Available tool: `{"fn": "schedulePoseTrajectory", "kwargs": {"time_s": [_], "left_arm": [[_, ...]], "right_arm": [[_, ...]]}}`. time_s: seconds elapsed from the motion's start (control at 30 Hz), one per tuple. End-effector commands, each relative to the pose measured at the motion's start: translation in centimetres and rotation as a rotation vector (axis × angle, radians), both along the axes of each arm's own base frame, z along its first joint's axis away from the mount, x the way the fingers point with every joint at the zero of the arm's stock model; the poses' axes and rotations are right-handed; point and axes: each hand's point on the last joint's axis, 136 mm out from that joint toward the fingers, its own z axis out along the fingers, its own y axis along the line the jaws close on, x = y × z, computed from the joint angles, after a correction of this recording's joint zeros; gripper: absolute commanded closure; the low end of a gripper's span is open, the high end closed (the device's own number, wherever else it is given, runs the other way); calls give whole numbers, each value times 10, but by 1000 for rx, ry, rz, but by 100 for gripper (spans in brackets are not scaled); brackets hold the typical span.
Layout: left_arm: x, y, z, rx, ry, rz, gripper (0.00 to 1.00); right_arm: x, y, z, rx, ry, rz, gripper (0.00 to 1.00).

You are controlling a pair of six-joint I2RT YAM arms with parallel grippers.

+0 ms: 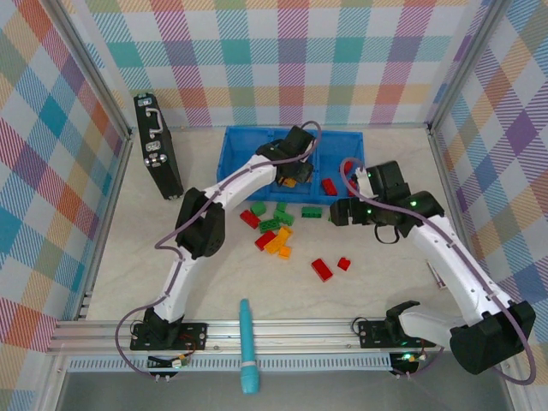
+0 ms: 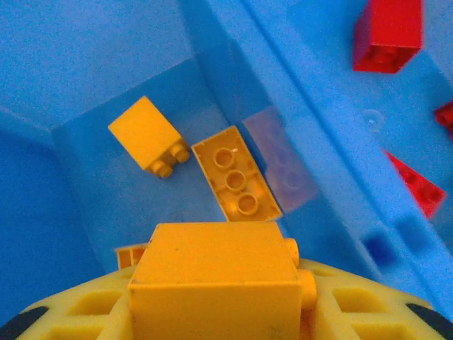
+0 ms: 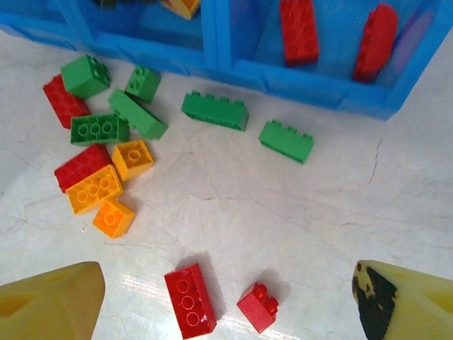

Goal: Sort the legos into containers by color
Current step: Place the lego in the container.

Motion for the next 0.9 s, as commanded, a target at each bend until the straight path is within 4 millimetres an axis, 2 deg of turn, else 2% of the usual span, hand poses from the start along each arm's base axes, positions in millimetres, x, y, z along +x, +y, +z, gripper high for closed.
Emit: {"fn": "schedulePoseTrajectory", "kwargs": {"time_s": [0.0,0.17,0.23,0.37,0.47,0.63,0.87], "left_arm": [[19,4,17,-38,-23,29,58],[31,4,0,-42,-13,35,56],[34,5,-3,-45,-12,35,49],[36,7,6,-53,-28,33,41],[36,6,26,-62,-66,8,39],[34,7,77,-90,-154,-22,33],[20,18,147,-117,-259,-47,30]], "right_arm": [[-3,5,-3,59,-13,-22,9],[-4,9,-27,99,-11,-31,9],[-2,10,-39,117,-17,-46,8],[7,5,-57,89,-2,-104,8],[15,4,-70,68,19,-133,8],[31,8,-88,49,57,-159,9],[52,12,-114,21,129,-224,10]]}}
